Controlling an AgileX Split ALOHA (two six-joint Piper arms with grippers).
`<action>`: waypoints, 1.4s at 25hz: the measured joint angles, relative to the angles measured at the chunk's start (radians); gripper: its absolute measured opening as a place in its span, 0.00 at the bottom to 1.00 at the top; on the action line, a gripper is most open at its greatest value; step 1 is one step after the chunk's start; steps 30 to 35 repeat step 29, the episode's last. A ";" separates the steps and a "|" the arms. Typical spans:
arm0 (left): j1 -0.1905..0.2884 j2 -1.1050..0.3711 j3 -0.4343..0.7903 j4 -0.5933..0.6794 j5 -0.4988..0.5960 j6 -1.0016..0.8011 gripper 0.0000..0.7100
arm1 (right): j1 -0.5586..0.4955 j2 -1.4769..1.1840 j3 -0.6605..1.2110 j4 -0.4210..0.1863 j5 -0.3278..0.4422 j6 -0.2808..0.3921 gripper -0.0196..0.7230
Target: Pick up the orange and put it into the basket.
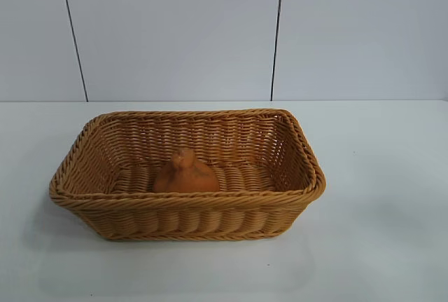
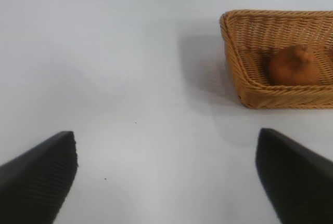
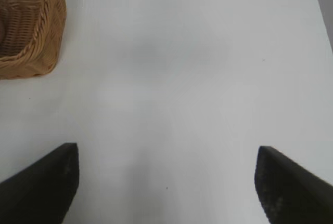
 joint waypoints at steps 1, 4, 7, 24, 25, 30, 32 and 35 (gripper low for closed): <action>0.000 0.000 0.000 0.000 0.000 0.000 0.93 | -0.013 -0.015 0.000 0.000 0.000 0.000 0.88; 0.000 0.000 0.000 0.000 0.000 0.000 0.93 | -0.030 -0.072 0.000 0.000 0.000 0.000 0.88; 0.000 0.000 0.000 0.000 0.000 0.000 0.93 | -0.030 -0.152 0.002 0.000 0.000 -0.001 0.88; 0.000 0.000 0.000 0.000 0.000 0.000 0.93 | -0.030 -0.292 0.005 0.000 0.002 -0.002 0.88; 0.000 0.000 0.000 0.000 0.000 0.000 0.93 | -0.030 -0.292 0.005 0.000 0.002 -0.002 0.88; 0.000 0.000 0.000 0.000 0.000 0.000 0.93 | -0.030 -0.292 0.005 0.000 0.002 -0.002 0.88; 0.000 0.000 0.000 0.000 0.000 0.000 0.93 | -0.030 -0.292 0.005 0.000 0.002 -0.002 0.88; 0.000 0.000 0.000 0.000 0.000 0.000 0.93 | -0.030 -0.292 0.005 0.000 0.002 -0.002 0.88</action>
